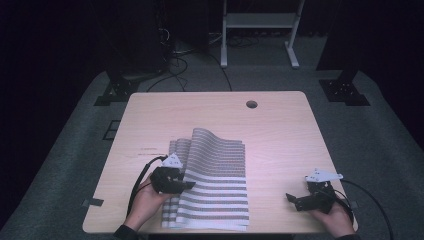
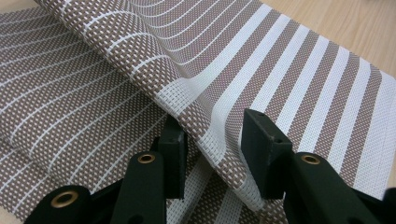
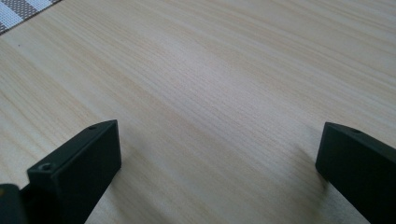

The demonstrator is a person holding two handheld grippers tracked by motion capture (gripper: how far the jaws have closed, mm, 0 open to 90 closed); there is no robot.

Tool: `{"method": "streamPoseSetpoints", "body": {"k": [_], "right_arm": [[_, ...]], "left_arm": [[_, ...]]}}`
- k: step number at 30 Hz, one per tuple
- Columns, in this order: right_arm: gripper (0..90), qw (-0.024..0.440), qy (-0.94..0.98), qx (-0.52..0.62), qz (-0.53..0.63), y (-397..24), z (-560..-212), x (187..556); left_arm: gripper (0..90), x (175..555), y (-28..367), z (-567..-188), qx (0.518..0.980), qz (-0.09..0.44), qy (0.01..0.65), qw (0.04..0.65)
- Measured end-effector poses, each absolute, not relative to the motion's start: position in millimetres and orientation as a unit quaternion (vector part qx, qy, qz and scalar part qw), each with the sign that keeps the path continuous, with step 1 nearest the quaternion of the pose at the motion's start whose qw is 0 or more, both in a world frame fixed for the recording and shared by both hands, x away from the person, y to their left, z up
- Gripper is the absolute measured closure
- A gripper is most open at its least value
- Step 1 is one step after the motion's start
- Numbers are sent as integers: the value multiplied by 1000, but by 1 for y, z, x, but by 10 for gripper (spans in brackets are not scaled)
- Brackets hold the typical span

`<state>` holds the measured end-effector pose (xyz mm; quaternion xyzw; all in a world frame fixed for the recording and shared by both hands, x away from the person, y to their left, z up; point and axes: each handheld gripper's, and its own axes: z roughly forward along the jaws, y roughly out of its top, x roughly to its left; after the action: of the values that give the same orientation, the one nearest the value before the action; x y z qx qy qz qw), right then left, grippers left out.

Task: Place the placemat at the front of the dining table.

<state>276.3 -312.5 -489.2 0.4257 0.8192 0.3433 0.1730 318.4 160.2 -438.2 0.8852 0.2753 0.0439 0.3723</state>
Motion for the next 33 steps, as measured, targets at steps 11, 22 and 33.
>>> {"method": "streamPoseSetpoints", "body": {"k": [11,22,33], "right_arm": [[0,173,819,426,343,-312,-489,276],[0,173,819,426,343,-312,-489,276],[0,173,819,426,344,-312,-489,276]], "left_arm": [[618,321,151,-436,886,44,272,373],[624,326,136,-433,892,44,258,369],[625,330,127,-434,891,38,256,373]]}}
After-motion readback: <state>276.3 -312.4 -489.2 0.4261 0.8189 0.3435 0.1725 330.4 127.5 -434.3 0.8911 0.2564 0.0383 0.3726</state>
